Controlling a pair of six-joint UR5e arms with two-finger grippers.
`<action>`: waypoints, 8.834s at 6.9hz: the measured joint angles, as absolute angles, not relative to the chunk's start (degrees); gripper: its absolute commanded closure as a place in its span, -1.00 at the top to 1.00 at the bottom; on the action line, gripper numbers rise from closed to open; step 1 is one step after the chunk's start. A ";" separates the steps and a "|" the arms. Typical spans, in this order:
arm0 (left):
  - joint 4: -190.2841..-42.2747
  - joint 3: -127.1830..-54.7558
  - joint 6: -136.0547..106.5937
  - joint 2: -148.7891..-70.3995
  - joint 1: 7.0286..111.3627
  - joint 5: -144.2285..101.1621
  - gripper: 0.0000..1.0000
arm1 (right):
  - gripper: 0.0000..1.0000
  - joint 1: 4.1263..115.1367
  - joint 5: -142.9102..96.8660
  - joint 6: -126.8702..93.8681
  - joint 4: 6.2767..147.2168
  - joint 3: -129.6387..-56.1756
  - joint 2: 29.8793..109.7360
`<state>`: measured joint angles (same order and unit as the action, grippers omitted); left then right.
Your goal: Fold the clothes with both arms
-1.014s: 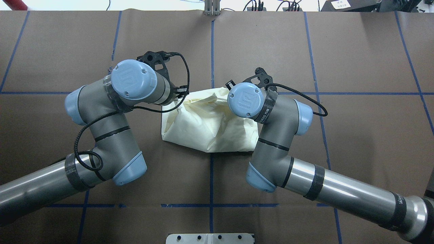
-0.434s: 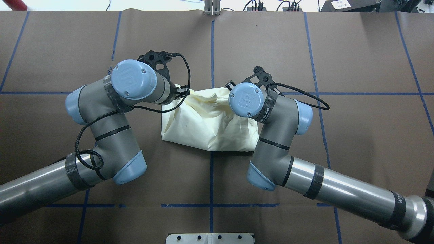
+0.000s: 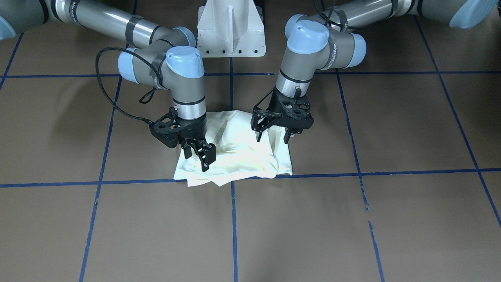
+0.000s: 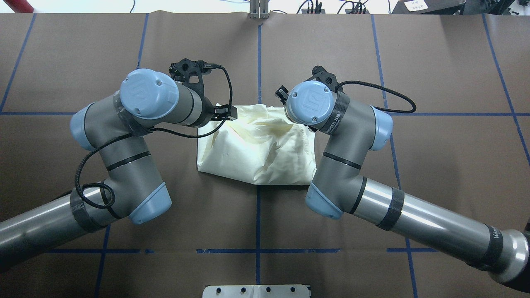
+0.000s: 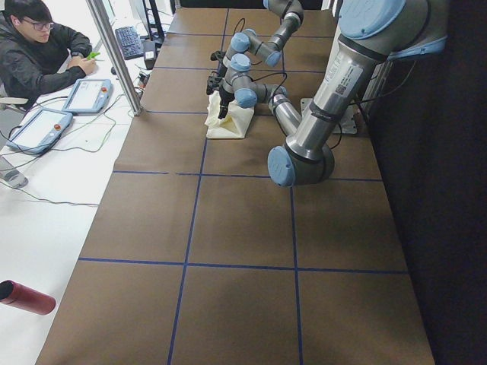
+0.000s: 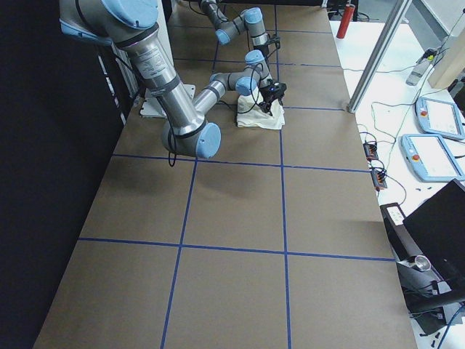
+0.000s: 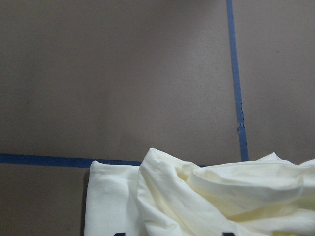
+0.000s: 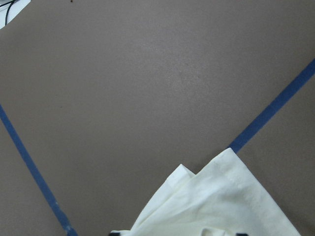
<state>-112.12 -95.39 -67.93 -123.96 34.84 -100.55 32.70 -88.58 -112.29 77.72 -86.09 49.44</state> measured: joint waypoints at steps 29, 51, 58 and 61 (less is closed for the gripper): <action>-187.26 -72.80 -60.64 -113.76 31.13 -117.25 -1.00 | 1.00 34.01 -89.85 -109.78 77.63 -92.46 52.88; -177.99 -75.91 -69.49 -110.82 36.18 -120.16 1.00 | 1.00 36.25 -98.36 -98.96 79.28 -95.48 53.52; -141.19 -98.11 -61.31 -110.81 43.33 -127.29 1.00 | 1.00 28.13 -92.33 -75.22 90.14 -97.39 53.06; -140.98 -99.20 -61.01 -110.64 43.50 -128.22 1.00 | 1.00 27.46 -88.69 -73.54 90.20 -88.69 49.04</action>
<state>-140.98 -99.20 -61.01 -110.64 43.50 -128.22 27.46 -88.69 -73.54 90.20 -88.69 49.04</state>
